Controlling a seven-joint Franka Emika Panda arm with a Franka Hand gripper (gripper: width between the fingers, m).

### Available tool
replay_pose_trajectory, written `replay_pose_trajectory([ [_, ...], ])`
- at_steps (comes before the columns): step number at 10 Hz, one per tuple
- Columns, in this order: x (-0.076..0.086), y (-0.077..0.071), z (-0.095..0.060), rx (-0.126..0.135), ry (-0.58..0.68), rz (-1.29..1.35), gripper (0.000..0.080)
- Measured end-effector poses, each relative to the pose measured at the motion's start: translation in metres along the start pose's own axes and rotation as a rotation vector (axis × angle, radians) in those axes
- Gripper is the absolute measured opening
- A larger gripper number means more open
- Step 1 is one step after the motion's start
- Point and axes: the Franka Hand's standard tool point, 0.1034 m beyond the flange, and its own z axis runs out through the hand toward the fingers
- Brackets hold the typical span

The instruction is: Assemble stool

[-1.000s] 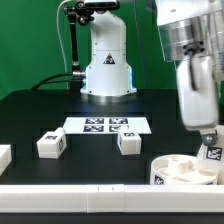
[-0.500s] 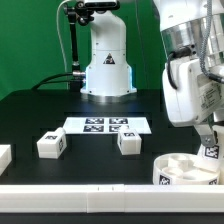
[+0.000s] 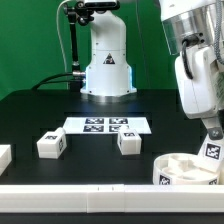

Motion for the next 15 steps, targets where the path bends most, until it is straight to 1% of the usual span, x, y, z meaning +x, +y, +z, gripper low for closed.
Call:
replay_pose_trajectory([
  [1, 0.001, 0.000, 0.001, -0.001, 0.001, -0.010, 0.0648],
  [2, 0.001, 0.000, 0.001, -0.001, 0.004, -0.121, 0.0648],
  [3, 0.001, 0.002, 0.003, -0.015, 0.015, -0.231, 0.0648],
  [4, 0.000, 0.006, 0.005, -0.048, 0.040, -0.366, 0.0648],
  [5, -0.004, 0.005, 0.003, -0.072, 0.063, -0.536, 0.0648],
  [6, -0.008, 0.004, 0.001, -0.072, 0.068, -0.681, 0.0648],
  [8, -0.018, 0.005, -0.003, -0.099, 0.080, -0.877, 0.0648],
  [11, -0.015, 0.004, -0.003, -0.108, 0.072, -1.105, 0.0648],
  [12, -0.015, 0.004, -0.002, -0.113, 0.070, -1.217, 0.0648],
  [13, -0.015, 0.006, -0.001, -0.115, 0.083, -1.392, 0.0648],
  [14, -0.017, 0.009, 0.000, -0.118, 0.088, -1.509, 0.0648],
  [15, -0.017, 0.009, 0.001, -0.117, 0.101, -1.682, 0.0648],
])
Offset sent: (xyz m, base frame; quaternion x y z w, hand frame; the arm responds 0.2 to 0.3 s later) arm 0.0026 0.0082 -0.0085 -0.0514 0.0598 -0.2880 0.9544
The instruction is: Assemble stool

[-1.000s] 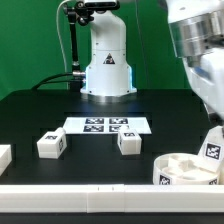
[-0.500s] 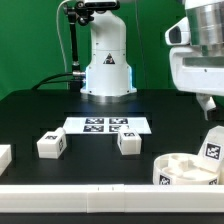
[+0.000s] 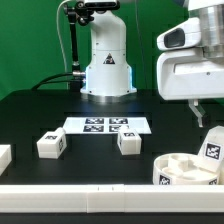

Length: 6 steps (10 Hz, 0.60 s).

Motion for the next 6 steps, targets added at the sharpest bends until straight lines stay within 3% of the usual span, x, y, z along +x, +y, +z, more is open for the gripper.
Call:
replay_pose_trajectory([
  [4, -0.0004, 0.0012, 0.0026, 0.004, 0.036, -0.272, 0.0648],
  [5, 0.0001, 0.0024, 0.0031, -0.008, 0.038, -0.382, 0.0648],
  [6, 0.0004, 0.0031, 0.0045, -0.042, 0.045, -0.543, 0.0648],
])
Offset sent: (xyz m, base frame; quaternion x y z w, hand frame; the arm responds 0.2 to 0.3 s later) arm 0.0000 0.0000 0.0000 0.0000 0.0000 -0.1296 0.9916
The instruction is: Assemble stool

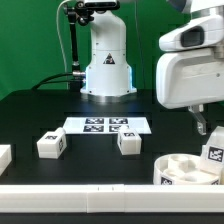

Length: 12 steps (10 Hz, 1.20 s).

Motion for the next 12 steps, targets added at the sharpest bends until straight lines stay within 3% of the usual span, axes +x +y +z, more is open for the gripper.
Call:
replay_pose_trajectory([
  [4, -0.003, 0.013, 0.004, -0.050, -0.017, -0.454, 0.0648],
  [7, -0.003, 0.021, 0.009, -0.065, -0.061, -0.697, 0.0648],
  [9, -0.003, 0.022, 0.012, -0.070, -0.068, -0.723, 0.0648],
  [11, -0.004, 0.025, 0.013, -0.070, -0.070, -0.719, 0.0426],
  [12, -0.004, 0.025, 0.013, -0.070, -0.070, -0.719, 0.0426],
])
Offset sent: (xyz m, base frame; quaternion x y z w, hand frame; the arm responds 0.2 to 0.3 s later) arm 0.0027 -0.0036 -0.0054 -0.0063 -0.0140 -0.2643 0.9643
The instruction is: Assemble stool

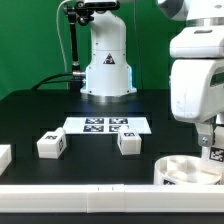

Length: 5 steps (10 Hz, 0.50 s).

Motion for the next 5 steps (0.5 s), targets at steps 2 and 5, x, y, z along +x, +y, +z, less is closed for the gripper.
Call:
replay_pose_trajectory([
  [2, 0.0000, 0.0000, 0.0000, 0.000, 0.000, 0.002, 0.0341],
  [5, 0.0000, 0.0000, 0.0000, 0.001, 0.001, 0.082, 0.0341],
])
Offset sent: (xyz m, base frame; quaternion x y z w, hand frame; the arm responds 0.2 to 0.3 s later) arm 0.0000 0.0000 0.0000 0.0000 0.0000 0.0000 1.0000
